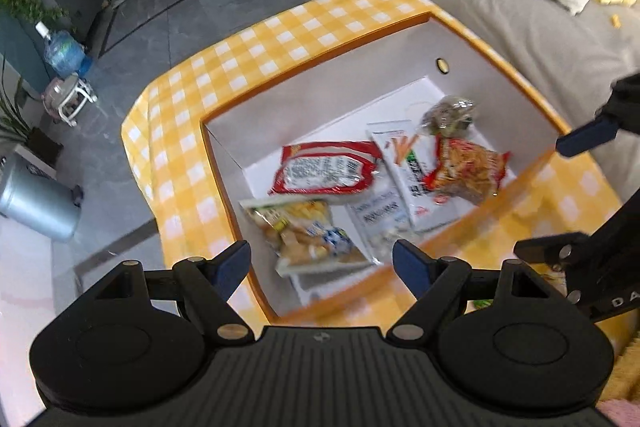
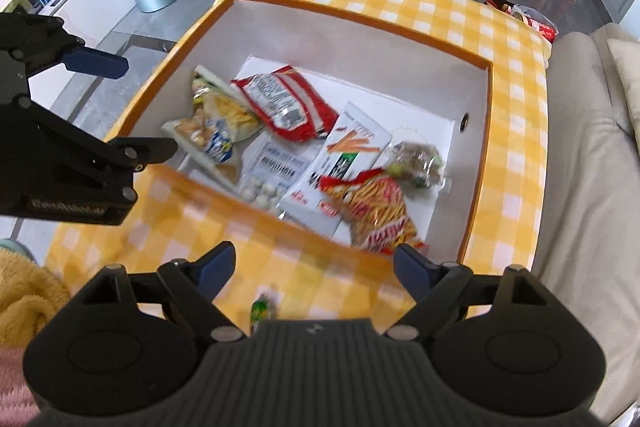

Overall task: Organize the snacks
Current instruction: 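Withdraw both tools from the box toward the remaining snacks on the table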

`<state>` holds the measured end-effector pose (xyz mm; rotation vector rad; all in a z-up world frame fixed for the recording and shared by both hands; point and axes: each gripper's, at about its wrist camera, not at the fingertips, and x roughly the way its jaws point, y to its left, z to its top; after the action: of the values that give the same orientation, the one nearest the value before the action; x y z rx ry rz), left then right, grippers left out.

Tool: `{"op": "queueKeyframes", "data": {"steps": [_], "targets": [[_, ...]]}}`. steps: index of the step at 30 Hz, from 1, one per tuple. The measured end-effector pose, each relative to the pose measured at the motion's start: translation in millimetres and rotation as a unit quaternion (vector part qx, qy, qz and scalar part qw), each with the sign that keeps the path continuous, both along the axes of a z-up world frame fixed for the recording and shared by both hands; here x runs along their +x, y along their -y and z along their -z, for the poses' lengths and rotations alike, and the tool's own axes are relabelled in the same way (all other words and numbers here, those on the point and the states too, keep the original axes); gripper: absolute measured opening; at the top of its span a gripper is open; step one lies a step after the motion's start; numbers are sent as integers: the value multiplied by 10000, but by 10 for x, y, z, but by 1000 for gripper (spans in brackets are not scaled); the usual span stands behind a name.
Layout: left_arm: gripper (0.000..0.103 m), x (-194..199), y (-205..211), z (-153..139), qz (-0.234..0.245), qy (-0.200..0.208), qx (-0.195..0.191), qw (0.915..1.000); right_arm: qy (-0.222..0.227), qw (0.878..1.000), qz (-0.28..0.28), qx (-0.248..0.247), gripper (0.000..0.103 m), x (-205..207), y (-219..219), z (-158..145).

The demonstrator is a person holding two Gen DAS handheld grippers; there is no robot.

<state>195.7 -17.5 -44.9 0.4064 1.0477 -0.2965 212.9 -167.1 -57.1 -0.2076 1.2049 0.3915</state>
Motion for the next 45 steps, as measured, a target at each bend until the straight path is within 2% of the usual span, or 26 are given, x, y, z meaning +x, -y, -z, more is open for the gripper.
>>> {"op": "queueKeyframes", "data": {"steps": [11,20,25,29,34,39,42,45], "targets": [[94,-786,-47,118,76,212,-180,9996,141,9995,139,235,83,-842,72,59],[94,-1242,-56,364,-341,-5,-608,9976,24,9980,524,347,83,-1395,178,288],[94,-1422,-57,450,-632,-146,-995,9929,46,9964,778,335,80,-1632,252,413],[93,-1538,-49,544,-826,-243,-1150,9896,124,9932,1091,376,80,-1755,331,493],[88,-1662,-53,693,-1051,-380,-1269,9856,141,9818,1746,731,76,-1886,513,598],[83,-1660,-55,783,-1145,-473,-1261,9842,-5,9721,2141,954,67,-1893,611,713],[78,-1609,-63,833,-1233,-517,-1251,9831,-220,9670,2258,1157,57,-1850,639,817],[74,-1566,-68,875,-1284,-555,-1244,9823,-351,9620,2416,1220,55,-1821,673,902]]}}
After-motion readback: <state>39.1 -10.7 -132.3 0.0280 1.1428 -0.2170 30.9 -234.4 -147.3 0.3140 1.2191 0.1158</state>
